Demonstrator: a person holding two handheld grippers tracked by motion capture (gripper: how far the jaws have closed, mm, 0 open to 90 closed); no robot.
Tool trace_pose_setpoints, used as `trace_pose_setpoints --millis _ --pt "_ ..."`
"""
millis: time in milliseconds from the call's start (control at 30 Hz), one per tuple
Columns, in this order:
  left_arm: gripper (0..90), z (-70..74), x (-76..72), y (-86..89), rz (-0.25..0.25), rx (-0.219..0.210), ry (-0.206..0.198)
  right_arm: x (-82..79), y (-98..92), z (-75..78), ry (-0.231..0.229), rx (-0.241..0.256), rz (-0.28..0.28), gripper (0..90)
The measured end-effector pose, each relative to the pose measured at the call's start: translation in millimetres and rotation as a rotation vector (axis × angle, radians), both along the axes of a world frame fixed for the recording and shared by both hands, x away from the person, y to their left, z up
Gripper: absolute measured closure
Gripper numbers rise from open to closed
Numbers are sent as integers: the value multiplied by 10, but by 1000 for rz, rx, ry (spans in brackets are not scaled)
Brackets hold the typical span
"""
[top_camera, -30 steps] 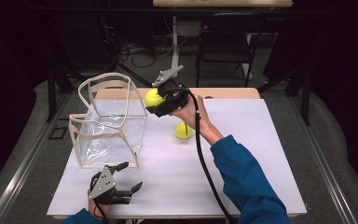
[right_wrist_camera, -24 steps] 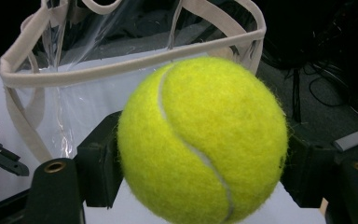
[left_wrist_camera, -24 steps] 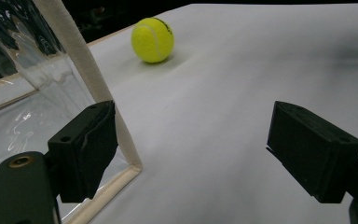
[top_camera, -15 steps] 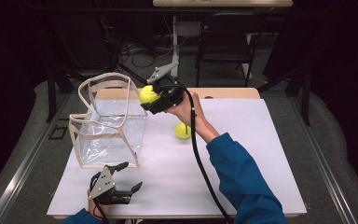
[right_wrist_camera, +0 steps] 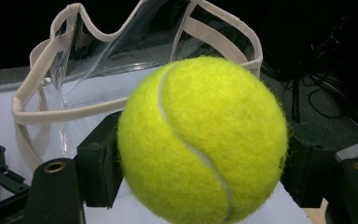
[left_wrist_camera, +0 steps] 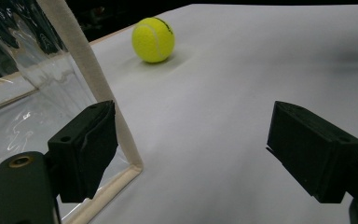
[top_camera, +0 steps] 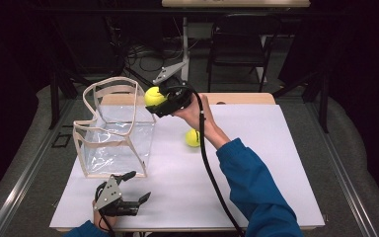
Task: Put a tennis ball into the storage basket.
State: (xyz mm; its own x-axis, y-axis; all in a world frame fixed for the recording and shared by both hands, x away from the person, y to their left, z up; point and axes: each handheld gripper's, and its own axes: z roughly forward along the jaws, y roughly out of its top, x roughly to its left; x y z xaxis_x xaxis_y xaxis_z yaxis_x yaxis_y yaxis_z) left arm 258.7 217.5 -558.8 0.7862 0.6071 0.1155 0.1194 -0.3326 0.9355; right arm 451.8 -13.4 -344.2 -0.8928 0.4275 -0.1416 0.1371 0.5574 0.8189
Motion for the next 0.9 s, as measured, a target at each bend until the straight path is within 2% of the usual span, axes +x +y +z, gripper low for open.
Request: trace_pose_setpoints --millis 900 --pt "160 1 1 5 -1 -3 1 -5 173 113 -26 22 15 263"
